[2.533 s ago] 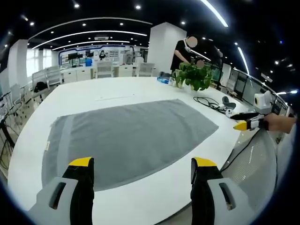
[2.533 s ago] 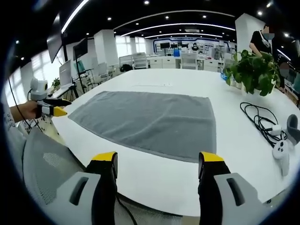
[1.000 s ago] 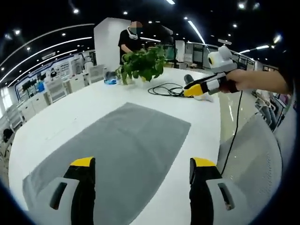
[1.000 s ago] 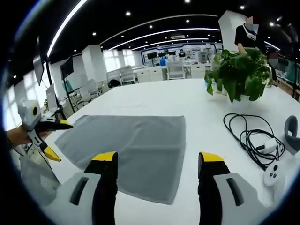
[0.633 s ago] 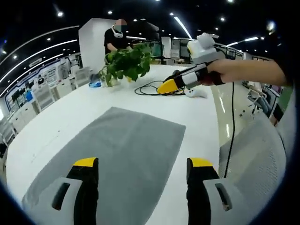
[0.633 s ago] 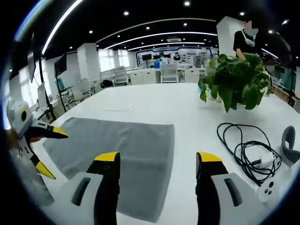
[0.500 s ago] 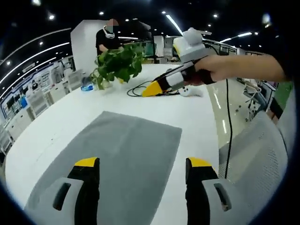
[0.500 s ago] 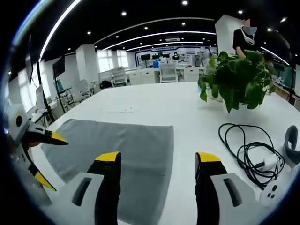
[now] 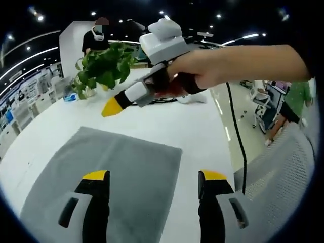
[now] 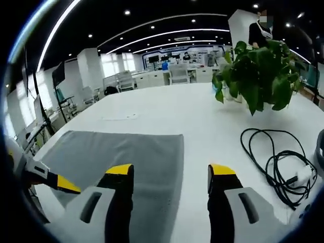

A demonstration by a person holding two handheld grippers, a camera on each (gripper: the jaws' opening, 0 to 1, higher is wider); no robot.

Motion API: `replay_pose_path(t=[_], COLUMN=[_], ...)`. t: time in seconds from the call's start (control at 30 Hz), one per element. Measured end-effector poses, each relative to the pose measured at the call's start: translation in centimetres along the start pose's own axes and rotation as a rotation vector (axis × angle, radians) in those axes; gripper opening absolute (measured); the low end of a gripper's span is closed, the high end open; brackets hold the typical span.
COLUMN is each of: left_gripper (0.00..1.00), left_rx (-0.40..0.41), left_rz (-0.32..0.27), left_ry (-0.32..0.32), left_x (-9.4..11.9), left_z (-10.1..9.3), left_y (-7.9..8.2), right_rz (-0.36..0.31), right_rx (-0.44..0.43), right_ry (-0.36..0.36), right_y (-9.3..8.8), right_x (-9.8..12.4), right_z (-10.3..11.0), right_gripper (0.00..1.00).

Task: Fold the towel on the table until its edges align and the towel forms a compact rectangular stack.

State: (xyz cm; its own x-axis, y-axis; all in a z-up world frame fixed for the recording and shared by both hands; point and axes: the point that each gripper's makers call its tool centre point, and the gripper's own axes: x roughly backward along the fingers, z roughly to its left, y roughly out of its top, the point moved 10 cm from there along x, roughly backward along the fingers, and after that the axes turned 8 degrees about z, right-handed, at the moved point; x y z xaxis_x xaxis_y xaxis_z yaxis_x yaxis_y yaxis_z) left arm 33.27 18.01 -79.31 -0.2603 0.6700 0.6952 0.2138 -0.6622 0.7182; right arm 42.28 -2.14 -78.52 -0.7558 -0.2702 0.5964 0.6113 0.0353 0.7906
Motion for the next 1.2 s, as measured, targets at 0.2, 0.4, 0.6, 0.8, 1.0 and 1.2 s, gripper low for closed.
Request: replay_pose_path(t=[0.2, 0.4, 0.6, 0.8, 1.0, 1.2], left_gripper=[0.7, 0.63, 0.59, 0.53, 0.5, 0.47], left_rx=[-0.013, -0.027, -0.028, -0.033, -0.05, -0.092], left_rz=[0.015, 0.005, 0.029, 0.016, 0.006, 0.035], left_ry=[-0.03, -0.063, -0.074, -0.083, -0.083, -0.104], left_x=[-1.4, -2.9, -4.5, -5.2, -6.3, -7.0], left_z=[-0.2, -0.2, -0.4, -0.7, -0.9, -1.3], left_y=[-0.4, -0.3, -0.4, 0.1, 0.5, 0.3], right_rz=[0.02, 0.019, 0.0, -0.012, -0.024, -0.014], right_rx=[0.012, 0.023, -0.014, -0.035, -0.108, -0.114], right_ry=[0.008, 0.016, 0.021, 0.013, 0.001, 0.008], right_y=[0.1, 0.7, 1.5, 1.9, 1.9, 2.1], right_x=[-1.8, -3.3, -4.4, -5.1, -6.5, -8.4], right_z=[-0.2, -0.3, 0.0, 0.0, 0.0, -0.2], right_gripper=[0.59, 0.58, 0.57, 0.56, 0.53, 0.51])
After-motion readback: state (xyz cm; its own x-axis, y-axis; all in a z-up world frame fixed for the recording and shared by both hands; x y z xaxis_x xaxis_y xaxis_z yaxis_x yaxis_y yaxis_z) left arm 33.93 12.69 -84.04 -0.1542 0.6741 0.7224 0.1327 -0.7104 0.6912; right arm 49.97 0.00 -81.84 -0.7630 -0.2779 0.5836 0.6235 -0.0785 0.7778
